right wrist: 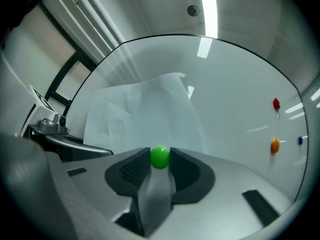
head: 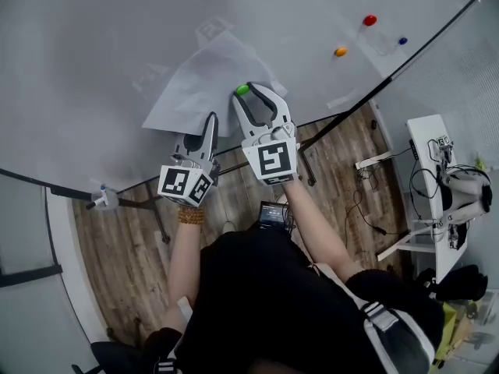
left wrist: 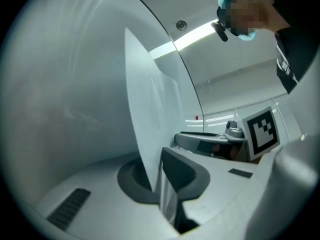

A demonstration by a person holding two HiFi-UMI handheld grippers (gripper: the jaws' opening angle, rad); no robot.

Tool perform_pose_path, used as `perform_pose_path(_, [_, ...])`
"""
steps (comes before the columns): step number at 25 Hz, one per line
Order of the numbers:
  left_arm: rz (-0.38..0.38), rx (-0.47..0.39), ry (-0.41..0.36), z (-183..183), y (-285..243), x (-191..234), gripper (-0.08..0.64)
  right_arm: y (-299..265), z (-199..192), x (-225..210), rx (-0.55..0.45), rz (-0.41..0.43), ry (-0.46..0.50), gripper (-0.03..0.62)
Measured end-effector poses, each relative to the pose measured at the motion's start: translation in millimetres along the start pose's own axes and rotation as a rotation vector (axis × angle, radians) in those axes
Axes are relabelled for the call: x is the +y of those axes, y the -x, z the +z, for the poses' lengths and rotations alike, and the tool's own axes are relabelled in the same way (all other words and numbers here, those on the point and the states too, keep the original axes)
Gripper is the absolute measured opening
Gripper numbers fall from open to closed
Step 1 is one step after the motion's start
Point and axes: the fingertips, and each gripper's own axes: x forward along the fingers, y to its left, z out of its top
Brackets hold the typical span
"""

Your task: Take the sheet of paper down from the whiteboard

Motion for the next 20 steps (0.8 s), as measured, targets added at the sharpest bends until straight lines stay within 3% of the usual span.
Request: perform_pose_path(20, [0.078, 0.042, -0.001, 4.4, -3.5, 8.9, 0.009, -0.2, -0.9, 2.4, 0.0, -0.005, -0.021, 0.12])
